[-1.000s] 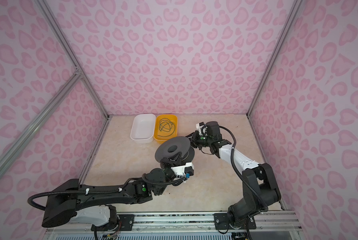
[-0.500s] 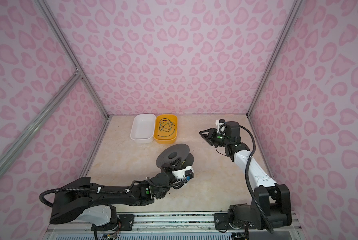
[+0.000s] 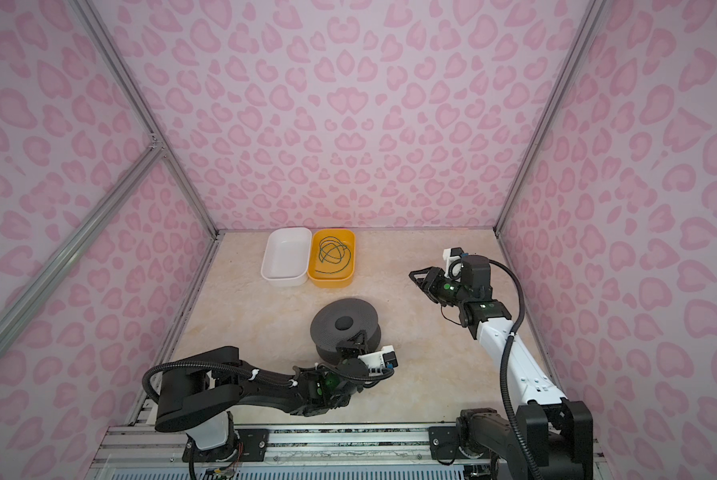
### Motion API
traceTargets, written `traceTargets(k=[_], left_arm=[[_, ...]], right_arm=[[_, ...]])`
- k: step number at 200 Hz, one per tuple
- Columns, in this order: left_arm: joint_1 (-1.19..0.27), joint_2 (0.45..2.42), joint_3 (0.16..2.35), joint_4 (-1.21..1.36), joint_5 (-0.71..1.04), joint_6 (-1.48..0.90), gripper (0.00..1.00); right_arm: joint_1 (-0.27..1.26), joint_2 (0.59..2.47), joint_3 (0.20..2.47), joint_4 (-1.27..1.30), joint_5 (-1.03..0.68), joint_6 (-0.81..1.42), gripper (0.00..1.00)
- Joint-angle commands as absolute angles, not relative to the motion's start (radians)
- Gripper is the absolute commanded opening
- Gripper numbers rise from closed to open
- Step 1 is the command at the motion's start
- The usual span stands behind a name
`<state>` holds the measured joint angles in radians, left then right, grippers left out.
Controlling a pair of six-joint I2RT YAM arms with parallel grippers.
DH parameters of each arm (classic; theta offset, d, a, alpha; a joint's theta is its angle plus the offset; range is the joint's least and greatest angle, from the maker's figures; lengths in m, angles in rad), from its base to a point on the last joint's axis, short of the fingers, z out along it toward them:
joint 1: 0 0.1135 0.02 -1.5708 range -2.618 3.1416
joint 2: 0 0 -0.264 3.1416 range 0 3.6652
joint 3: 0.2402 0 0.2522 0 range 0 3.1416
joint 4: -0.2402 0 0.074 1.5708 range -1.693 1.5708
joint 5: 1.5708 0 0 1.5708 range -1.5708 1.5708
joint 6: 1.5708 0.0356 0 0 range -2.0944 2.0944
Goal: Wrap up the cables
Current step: 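Open the right gripper and draw it back while the left lowers the spool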
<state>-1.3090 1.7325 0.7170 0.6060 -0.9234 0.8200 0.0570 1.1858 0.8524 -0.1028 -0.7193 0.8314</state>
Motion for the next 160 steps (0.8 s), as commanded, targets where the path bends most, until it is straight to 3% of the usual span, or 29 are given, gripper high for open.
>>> traceTargets(k=[1, 15, 38, 41, 47, 121, 145, 160], left_arm=[[-1.308, 1.681, 0.758, 0.378, -0.851, 0.617, 0.46], [-1.309, 1.645, 0.776, 0.281, -0.805, 0.56, 0.61], [-1.309, 1.594, 0.817, 0.122, -0.755, 0.501, 0.74], [-1.31, 1.585, 0.82, 0.105, -0.749, 0.494, 0.79], [-1.31, 1.563, 0.83, 0.072, -0.735, 0.477, 1.0], [-1.31, 1.417, 1.04, -0.382, -0.525, 0.282, 0.98], [-1.312, 1.32, 1.079, -0.397, -0.519, 0.263, 0.98], [-1.312, 1.246, 1.091, -0.363, -0.53, 0.262, 0.98]], right_arm=[[0.05, 1.169, 0.844, -0.119, -0.697, 0.797, 0.43], [0.044, 1.159, 0.839, -0.124, -0.692, 0.795, 0.44], [0.039, 1.148, 0.844, -0.125, -0.691, 0.795, 0.46], [0.04, 1.147, 0.844, -0.126, -0.691, 0.795, 0.46], [0.038, 1.144, 0.846, -0.128, -0.69, 0.793, 0.47], [0.029, 1.082, 0.863, -0.194, -0.603, 0.74, 0.53], [0.048, 1.054, 0.902, -0.246, -0.567, 0.691, 0.67], [0.106, 1.03, 0.962, -0.338, -0.438, 0.627, 0.71]])
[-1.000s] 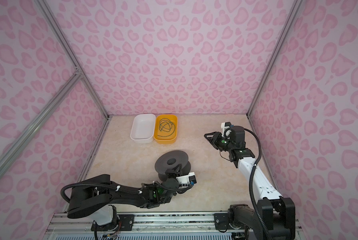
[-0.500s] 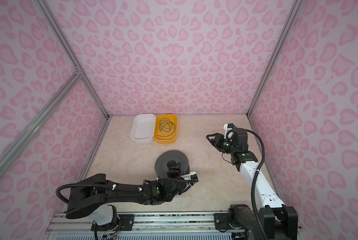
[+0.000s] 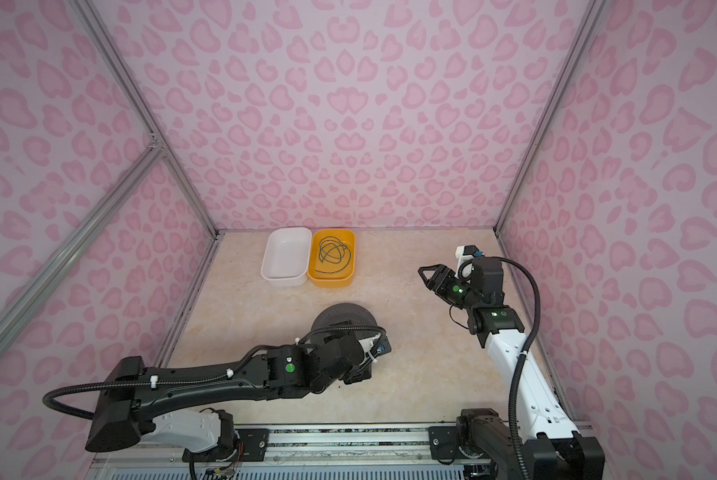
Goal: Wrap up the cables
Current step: 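Open the right gripper and draw it back while the left lowers the spool, then set the spool flat on the table and open the left gripper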
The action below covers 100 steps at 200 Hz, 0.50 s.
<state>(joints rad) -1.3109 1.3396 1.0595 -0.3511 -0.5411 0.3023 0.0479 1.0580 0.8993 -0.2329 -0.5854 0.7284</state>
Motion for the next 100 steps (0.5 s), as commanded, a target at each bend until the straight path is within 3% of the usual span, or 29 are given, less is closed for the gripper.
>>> traceTargets(k=[1, 12, 18, 21, 48, 69, 81, 100], left_arm=[[-1.312, 1.239, 1.09, -0.357, -0.533, 0.263, 0.98], [-1.313, 1.188, 1.075, -0.288, -0.577, 0.269, 0.98], [-1.31, 1.158, 1.064, -0.251, -0.579, 0.272, 0.98], [-1.309, 1.146, 1.056, -0.233, -0.583, 0.275, 0.97], [-1.25, 1.109, 1.0, -0.122, -0.586, 0.396, 0.97], [-1.224, 1.154, 1.021, -0.285, -0.824, 0.321, 0.98], [-1.169, 1.112, 0.986, -0.327, -0.76, 0.247, 0.98], [-1.052, 0.951, 0.803, -0.095, -0.649, 0.183, 0.98]], right_arm=[[0.112, 1.029, 0.964, -0.345, -0.425, 0.621, 0.71], [0.186, 1.007, 1.0, -0.395, -0.287, 0.573, 0.77], [0.23, 0.991, 1.007, -0.404, -0.193, 0.573, 0.97], [0.25, 0.982, 1.009, -0.406, -0.148, 0.584, 0.99], [0.395, 0.896, 0.929, -0.287, 0.102, 0.53, 0.99], [0.41, 0.83, 0.782, -0.121, 0.228, 0.427, 0.99], [0.41, 0.794, 0.689, -0.009, 0.256, 0.314, 0.99], [0.41, 0.76, 0.601, 0.126, 0.258, 0.218, 0.99]])
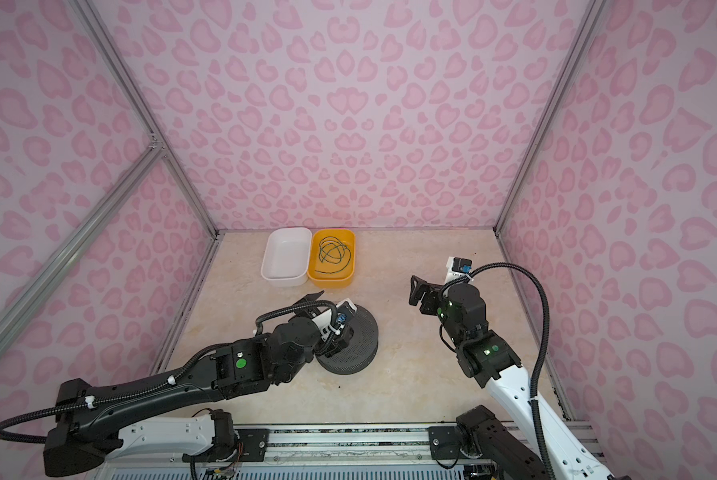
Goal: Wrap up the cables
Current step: 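Set the spool flat on the table and open the left gripper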
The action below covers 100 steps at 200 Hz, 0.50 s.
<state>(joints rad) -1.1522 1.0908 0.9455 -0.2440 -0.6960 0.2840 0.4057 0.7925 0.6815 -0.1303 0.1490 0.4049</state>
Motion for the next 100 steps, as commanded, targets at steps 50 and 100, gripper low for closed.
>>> traceTargets(k=[50, 100], left_arm=[[-0.667, 0.757, 0.455, 0.347, -0.513, 0.191, 0.98], [-0.249, 0.894, 0.212, 0.789, -0.343, 0.081, 0.97]], right_arm=[[0.408, 0.785, 0.491, 0.315, 0.22, 0.019, 0.99], [0.308, 0.893, 0.394, 0.472, 0.154, -0.08, 0.99]])
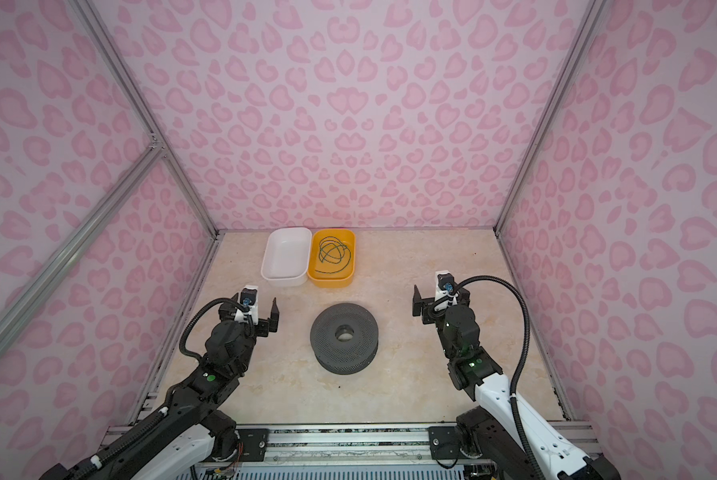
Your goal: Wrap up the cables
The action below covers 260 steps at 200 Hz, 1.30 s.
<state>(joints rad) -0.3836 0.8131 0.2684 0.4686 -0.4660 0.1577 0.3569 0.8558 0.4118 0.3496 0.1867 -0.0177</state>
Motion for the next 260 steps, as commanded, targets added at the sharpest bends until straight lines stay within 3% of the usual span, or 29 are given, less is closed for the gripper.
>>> traceTargets(k=[1, 52, 80, 99, 130, 152, 165, 183, 260], left_arm=[[-0.245, 0.9, 0.212, 0.792, -0.342, 0.08, 0.97], [-0.106, 1.284, 0.213, 1.038, -0.261, 0.029, 0.98], [-0.077, 1.378, 0.244, 1.057, -0.224, 0.006, 0.97], [-0.064, 1.428, 0.262, 1.071, -0.197, 0.002, 0.98], [-0.041, 1.47, 0.281, 1.068, -0.157, -0.012, 0.98], [-0.01, 1.471, 0.32, 0.995, -0.11, -0.031, 0.98], [0.008, 1.474, 0.334, 0.973, -0.083, -0.044, 0.98], [0.008, 1.473, 0.332, 0.97, -0.081, -0.044, 0.98], [0.009, 1.474, 0.336, 0.969, -0.08, -0.044, 0.98]], right_arm=[[0.306, 0.895, 0.394, 0.471, 0.15, -0.081, 0.99], [0.166, 1.024, 0.334, 0.565, 0.054, -0.146, 0.99], [0.101, 1.136, 0.336, 0.576, 0.036, -0.112, 0.99], [0.068, 1.218, 0.28, 0.777, -0.006, -0.121, 0.99], [0.062, 1.395, 0.225, 1.045, 0.081, -0.037, 1.0], [0.071, 1.615, 0.174, 1.415, 0.169, -0.028, 1.0], [0.093, 1.517, 0.205, 1.184, 0.269, -0.006, 1.0], [0.046, 1.573, 0.334, 1.037, 0.181, 0.019, 1.0], [0.032, 1.536, 0.354, 0.935, 0.097, 0.0, 1.0]])
